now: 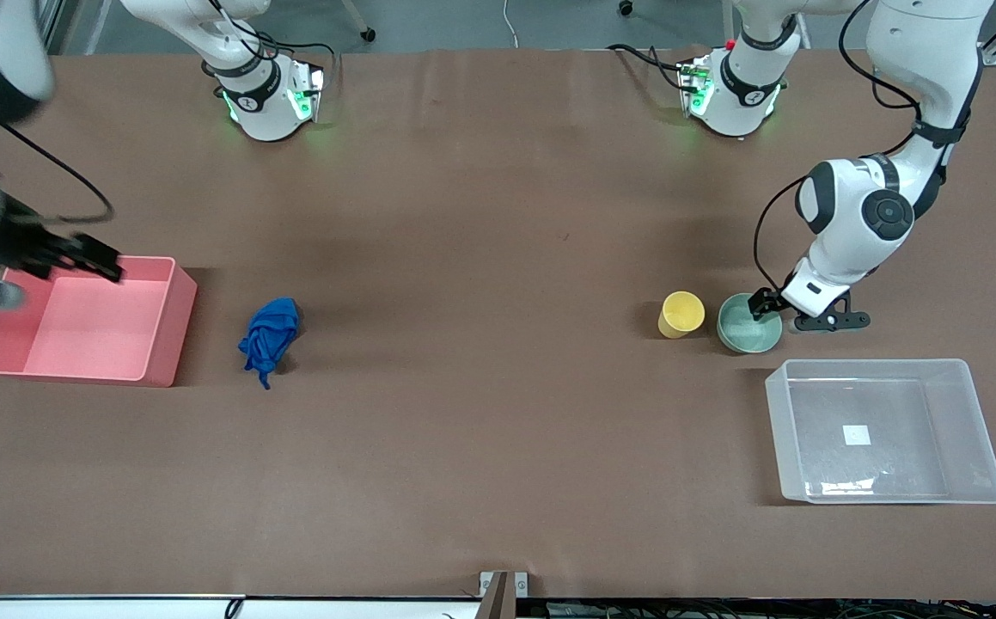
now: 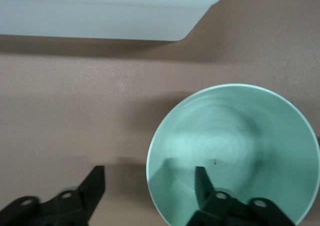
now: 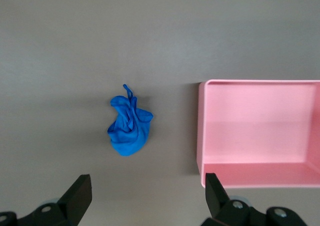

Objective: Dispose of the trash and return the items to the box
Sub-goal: 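Grasp the bowl rim with the left gripper while the right gripper reaches the cloth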

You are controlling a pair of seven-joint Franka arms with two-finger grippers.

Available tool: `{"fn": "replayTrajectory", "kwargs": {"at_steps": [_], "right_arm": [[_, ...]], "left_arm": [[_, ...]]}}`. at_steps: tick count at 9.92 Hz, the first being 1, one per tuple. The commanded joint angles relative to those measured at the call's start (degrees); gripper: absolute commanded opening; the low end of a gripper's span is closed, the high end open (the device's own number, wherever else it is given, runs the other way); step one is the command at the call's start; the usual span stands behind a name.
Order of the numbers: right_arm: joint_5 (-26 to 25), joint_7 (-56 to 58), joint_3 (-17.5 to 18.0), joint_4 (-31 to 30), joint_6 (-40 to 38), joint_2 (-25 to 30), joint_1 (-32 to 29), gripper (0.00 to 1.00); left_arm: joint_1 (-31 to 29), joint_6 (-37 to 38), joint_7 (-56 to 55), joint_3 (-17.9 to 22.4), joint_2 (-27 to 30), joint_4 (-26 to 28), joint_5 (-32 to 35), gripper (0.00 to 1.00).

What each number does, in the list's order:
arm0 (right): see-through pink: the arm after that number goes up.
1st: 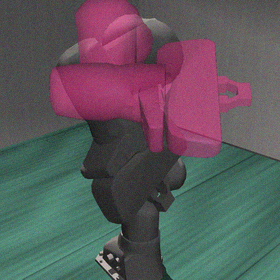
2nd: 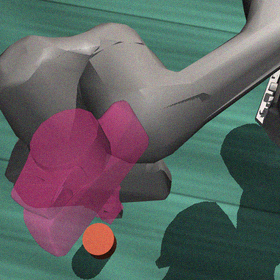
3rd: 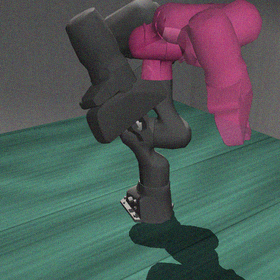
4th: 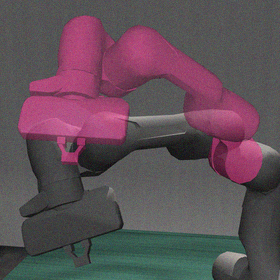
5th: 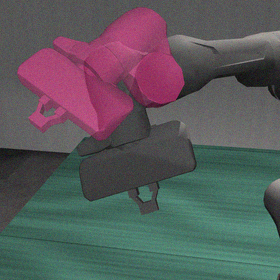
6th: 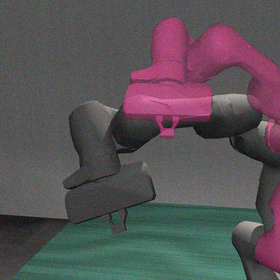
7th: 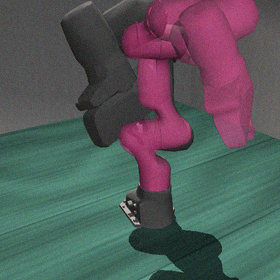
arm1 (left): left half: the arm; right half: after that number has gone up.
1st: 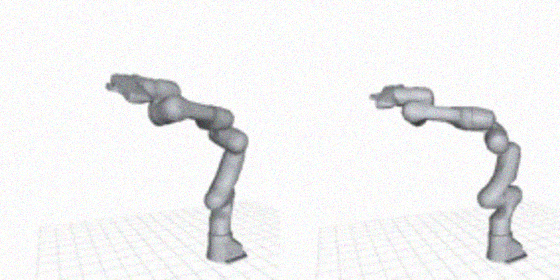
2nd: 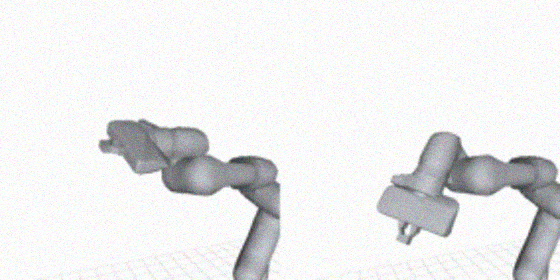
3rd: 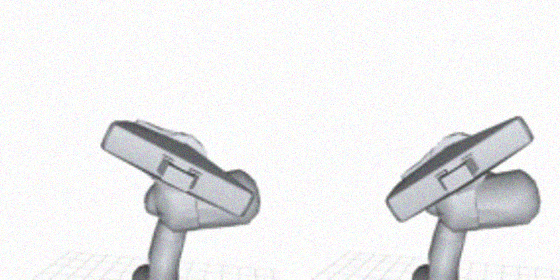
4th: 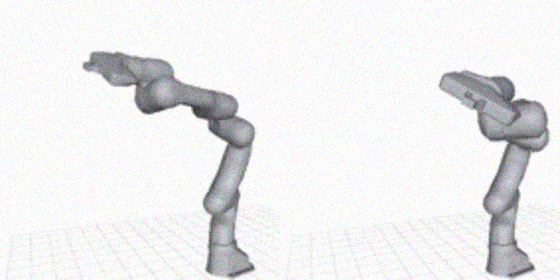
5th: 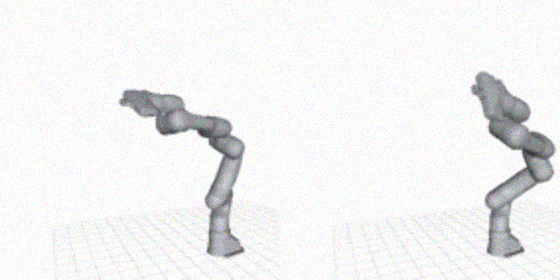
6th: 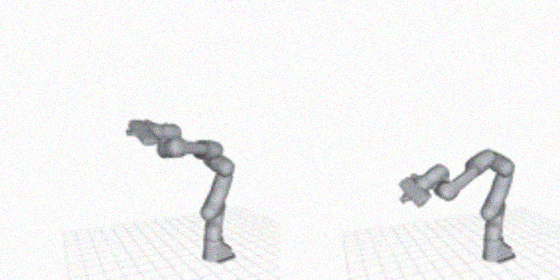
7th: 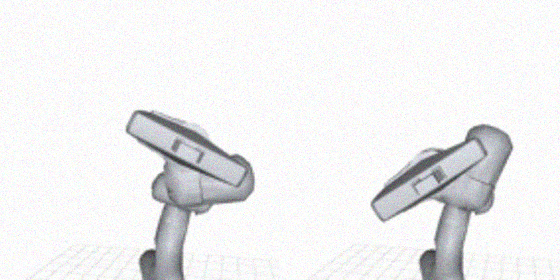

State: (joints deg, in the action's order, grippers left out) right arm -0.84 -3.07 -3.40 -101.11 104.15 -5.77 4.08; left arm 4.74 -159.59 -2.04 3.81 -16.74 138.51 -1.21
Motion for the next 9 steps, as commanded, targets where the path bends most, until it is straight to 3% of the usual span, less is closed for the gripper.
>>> {"fn": "replayTrajectory", "kwargs": {"at_steps": [1,3,6,7,9], "right_arm": [[0.8,-2.0,-0.1,-10.1,12.3,-2.6,3.1,1.0],[0.8,-4.9,-0.1,-19.2,26.1,-6.4,6.2,1.0],[0.7,-4.9,-0.1,-21.8,37.3,-14.8,8.3,1.0],[0.7,-4.7,-0.2,-22.4,38.9,-15.8,7.9,1.0],[0.6,-4.5,-0.2,-22.9,39.3,-17.2,7.4,1.0]], "left_arm": [[0.4,-0.6,0.0,0.1,-2.2,-0.3,-0.6,0.0],[0.5,-0.1,0.3,-0.2,0.3,-0.2,-0.6,0.0],[0.4,11.0,1.3,-0.2,10.9,-0.3,-0.6,0.0],[0.3,14.6,1.4,-0.1,14.1,-2.0,-0.6,0.0],[0.2,22.3,1.5,0.1,12.8,-11.6,-0.5,0.0]]}}
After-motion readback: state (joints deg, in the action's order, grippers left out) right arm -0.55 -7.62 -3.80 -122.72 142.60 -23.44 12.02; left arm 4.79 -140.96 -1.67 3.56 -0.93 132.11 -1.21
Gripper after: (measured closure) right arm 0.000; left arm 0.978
